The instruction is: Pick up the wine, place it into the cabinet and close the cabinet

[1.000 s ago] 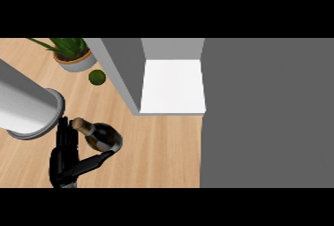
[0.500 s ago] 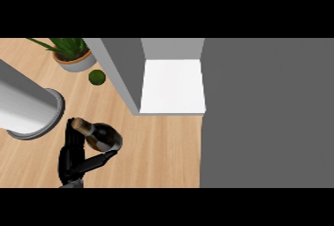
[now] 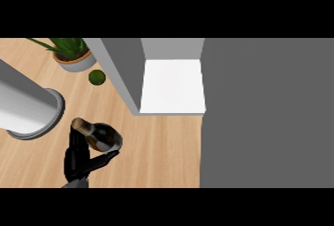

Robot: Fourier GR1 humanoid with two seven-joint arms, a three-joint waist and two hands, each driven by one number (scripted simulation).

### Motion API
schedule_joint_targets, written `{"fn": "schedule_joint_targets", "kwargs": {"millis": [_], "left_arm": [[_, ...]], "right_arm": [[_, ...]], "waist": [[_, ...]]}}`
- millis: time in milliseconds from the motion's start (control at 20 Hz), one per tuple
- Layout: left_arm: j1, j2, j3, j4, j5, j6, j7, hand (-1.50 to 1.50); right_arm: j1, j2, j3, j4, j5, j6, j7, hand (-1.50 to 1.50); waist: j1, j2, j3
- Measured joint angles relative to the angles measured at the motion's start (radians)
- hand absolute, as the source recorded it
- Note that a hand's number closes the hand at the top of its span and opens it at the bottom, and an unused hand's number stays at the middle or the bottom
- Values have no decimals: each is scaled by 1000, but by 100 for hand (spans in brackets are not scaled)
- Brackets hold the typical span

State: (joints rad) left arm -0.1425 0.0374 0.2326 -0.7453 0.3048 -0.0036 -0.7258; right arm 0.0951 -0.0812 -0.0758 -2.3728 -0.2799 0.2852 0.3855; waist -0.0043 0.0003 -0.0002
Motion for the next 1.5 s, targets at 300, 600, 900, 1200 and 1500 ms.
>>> {"fn": "schedule_joint_targets", "kwargs": {"millis": [300,600,900,1200,1500], "left_arm": [[-59,5,19,128,24,-60,-82,-150],[-85,14,18,193,33,-108,-138,150],[-112,20,15,257,22,-130,-184,150],[-122,25,4,280,10,-135,-199,150],[-86,38,-53,234,-36,-180,-216,150]], "right_arm": [[-5,13,18,-6,19,-9,14,-150],[-6,23,24,3,28,-7,1,-150],[-10,20,23,9,28,-3,0,-150],[-30,11,7,16,23,-6,9,-150],[-27,25,30,8,49,-19,14,-150]], "waist": [[1,-2,3],[3,-6,11],[3,-10,20],[3,-11,22],[3,-11,16]]}}
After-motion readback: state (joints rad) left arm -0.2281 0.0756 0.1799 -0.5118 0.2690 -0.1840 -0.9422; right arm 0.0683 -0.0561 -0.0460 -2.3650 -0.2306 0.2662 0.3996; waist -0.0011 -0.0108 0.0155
